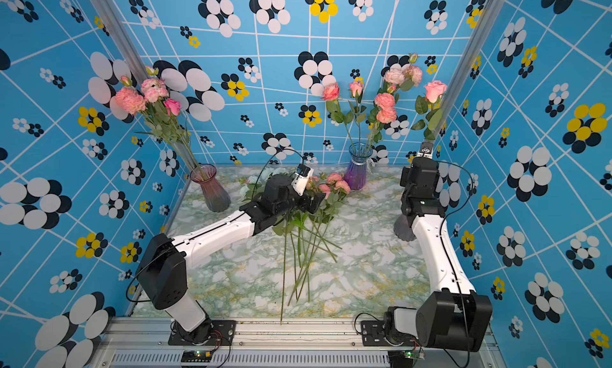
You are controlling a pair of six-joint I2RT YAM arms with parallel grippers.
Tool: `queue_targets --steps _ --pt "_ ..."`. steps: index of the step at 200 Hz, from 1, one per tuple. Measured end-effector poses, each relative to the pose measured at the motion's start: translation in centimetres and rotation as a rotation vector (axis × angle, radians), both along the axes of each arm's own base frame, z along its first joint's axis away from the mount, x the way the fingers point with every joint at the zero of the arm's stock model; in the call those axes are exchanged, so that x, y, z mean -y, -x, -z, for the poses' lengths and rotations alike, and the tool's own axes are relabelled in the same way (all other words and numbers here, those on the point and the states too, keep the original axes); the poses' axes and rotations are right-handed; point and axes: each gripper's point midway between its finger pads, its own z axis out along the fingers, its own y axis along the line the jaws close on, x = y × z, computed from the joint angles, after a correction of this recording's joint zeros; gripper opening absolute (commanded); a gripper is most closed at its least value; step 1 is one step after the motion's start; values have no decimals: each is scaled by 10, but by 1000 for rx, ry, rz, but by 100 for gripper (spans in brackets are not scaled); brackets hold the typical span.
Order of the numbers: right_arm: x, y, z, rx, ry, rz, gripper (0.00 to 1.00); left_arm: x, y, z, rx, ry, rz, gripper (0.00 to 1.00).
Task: Place the pink flowers into the vase
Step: Place the flower in the vase.
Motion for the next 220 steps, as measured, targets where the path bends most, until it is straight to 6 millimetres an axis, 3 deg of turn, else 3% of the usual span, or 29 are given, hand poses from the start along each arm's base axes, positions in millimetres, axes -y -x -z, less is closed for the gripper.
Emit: queue_targets --steps 29,68,80,92,108,150,188,220 --pt "3 10 11 -1 -15 19 0 -1 -6 -13 10 9 14 100" --pt "4 25 29 8 -46 43 0 14 -8 -46 29 69 66 100" --pt "3 26 38 -3 -56 46 5 18 -5 -45 14 81 85 100" --pt "3 27 45 -15 -66 49 8 22 -2 -39 -6 74 97 99" --pt "3 28 49 -19 -74 52 20 29 4 -28 -33 53 113 100" --pt "3 28 49 -9 -97 58 27 40 20 -8 -81 8 144 100" --pt "1 35 50 -9 -132 63 40 32 22 14 -157 -42 104 100" --pt "-1 48 40 12 -159 64 58 21 32 44 -272 -103 70 100"
